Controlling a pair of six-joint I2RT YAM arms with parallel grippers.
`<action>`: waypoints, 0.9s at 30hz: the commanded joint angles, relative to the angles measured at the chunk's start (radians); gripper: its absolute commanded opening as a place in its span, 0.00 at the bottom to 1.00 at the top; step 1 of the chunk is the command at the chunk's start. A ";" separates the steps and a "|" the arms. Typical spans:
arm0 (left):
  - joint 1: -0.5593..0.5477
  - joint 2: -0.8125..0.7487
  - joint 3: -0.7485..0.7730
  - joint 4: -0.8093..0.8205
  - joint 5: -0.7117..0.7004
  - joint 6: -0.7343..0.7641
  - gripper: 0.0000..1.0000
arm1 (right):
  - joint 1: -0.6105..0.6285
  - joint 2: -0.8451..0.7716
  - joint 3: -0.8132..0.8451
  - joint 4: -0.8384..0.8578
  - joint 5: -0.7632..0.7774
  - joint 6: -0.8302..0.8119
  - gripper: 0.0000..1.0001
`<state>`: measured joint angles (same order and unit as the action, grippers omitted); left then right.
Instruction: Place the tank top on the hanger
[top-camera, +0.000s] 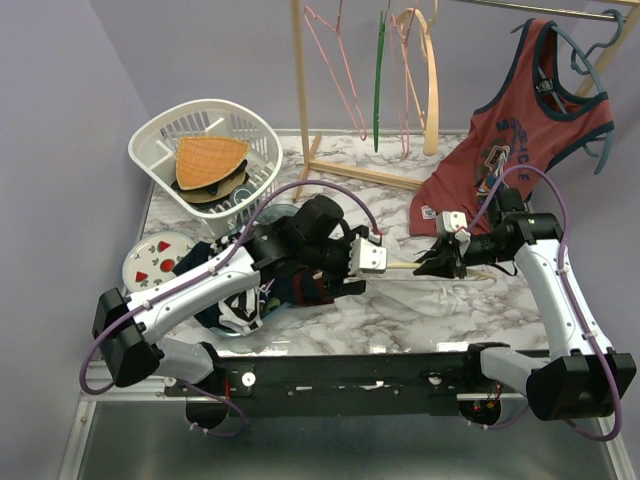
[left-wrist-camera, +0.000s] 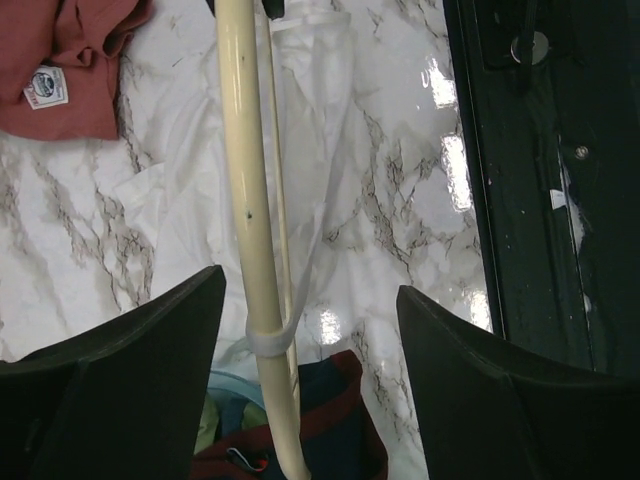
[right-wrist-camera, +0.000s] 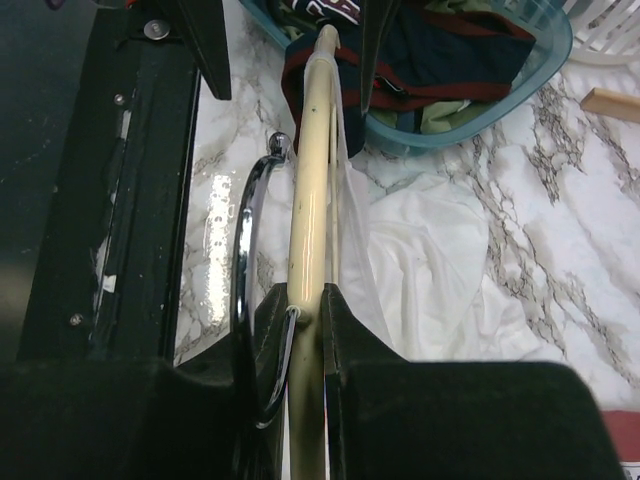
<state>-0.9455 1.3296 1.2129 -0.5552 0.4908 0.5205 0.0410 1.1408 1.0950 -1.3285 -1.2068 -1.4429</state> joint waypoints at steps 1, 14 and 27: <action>-0.024 0.065 0.051 -0.064 -0.003 0.009 0.78 | 0.017 0.011 0.026 -0.087 -0.063 -0.040 0.01; -0.032 0.094 0.039 -0.019 -0.070 -0.056 0.00 | 0.030 0.011 0.020 -0.083 -0.069 -0.036 0.01; -0.033 -0.070 -0.176 0.101 -0.136 -0.033 0.00 | 0.001 -0.053 0.141 0.137 -0.016 0.522 0.81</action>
<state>-0.9710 1.3014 1.0786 -0.4835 0.3809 0.4488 0.0681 1.1324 1.1606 -1.2869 -1.2140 -1.1759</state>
